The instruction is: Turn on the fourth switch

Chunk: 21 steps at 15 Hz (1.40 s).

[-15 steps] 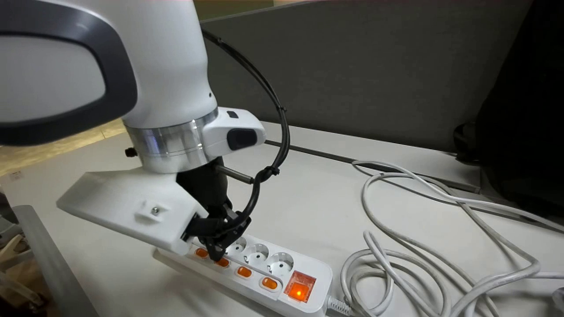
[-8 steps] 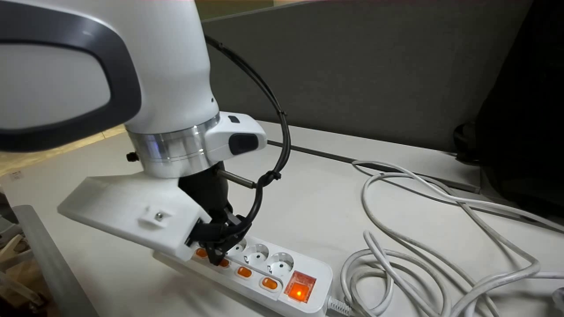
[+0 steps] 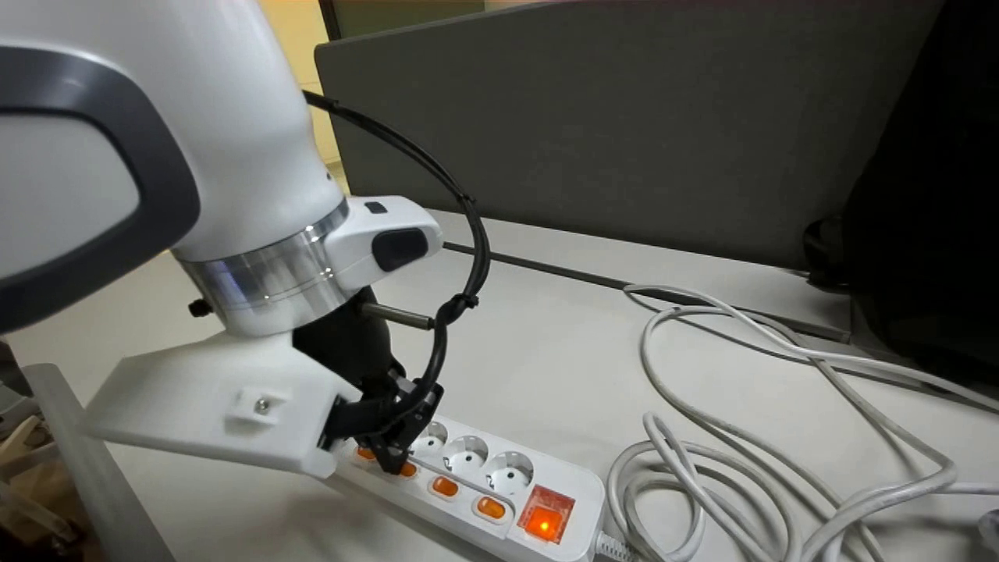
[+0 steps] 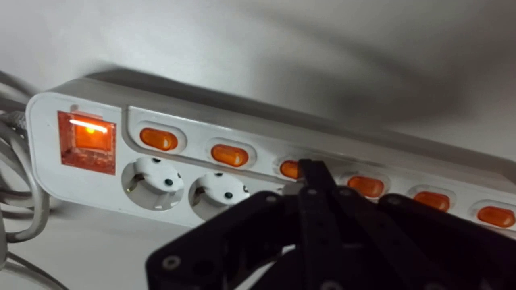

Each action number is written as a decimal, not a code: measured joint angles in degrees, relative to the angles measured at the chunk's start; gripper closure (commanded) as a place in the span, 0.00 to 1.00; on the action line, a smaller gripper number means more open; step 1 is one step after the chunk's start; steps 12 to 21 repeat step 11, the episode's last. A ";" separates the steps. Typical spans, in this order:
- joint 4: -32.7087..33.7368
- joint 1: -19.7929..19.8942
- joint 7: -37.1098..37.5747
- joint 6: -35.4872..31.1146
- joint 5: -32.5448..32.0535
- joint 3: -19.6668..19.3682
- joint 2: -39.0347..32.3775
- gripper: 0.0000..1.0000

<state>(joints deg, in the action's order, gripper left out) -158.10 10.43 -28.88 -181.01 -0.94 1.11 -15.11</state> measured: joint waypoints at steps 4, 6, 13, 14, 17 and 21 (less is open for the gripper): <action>-1.34 -11.16 3.58 -4.83 -4.68 -12.47 -1.41 1.00; -1.40 -16.83 4.08 -6.74 -4.58 -17.82 -2.53 1.00; -1.71 -24.59 4.33 -9.42 -1.58 -23.53 -4.18 1.00; -1.71 -24.59 4.33 -9.42 -1.58 -23.53 -4.18 1.00; -1.71 -24.59 4.33 -9.42 -1.58 -23.53 -4.18 1.00; -1.71 -24.59 4.33 -9.42 -1.58 -23.53 -4.18 1.00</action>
